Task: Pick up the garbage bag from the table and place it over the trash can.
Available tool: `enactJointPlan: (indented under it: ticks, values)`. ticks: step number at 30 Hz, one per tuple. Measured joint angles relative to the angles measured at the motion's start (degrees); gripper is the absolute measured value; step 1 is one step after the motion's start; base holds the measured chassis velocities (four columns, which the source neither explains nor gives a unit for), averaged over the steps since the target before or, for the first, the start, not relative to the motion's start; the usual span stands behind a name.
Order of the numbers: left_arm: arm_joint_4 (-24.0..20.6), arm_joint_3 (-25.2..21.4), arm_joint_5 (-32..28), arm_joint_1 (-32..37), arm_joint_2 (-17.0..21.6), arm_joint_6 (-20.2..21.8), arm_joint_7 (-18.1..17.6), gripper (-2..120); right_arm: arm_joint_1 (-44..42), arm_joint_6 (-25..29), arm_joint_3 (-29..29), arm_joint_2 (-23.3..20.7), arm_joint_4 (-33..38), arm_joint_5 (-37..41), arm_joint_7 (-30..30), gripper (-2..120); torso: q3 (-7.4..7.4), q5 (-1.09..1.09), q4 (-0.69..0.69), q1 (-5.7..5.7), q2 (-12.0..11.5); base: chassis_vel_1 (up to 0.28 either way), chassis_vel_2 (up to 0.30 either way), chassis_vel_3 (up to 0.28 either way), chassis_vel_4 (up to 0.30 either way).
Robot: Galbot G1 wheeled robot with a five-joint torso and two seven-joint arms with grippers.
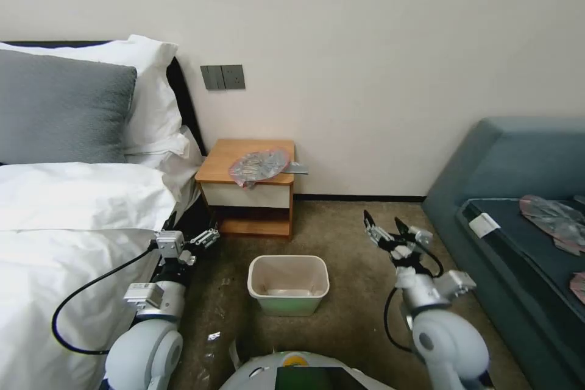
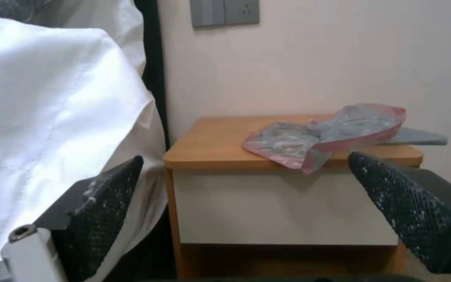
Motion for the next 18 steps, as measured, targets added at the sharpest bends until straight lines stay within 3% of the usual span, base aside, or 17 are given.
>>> enactJointPlan:
  ticks: [10, 18]
  values:
    - [-0.54, -0.45, -1.20, 0.54, -0.13, 0.40, 0.26, 100, 16.78, -0.56, -4.58, -10.17, -13.10, 21.84, 7.75, 100, 0.00, 0.00, 0.02, 0.00, 0.00, 0.000, 0.000, 0.000, 0.000]
    - [-0.64, -1.34, -1.55, 0.85, -0.23, 0.47, 0.69, 100, 26.54, -0.71, -9.25, -11.28, -20.46, 27.44, 7.85, 100, 0.01, -0.01, 0.02, 0.00, 0.00, 0.000, 0.000, 0.000, 0.000]
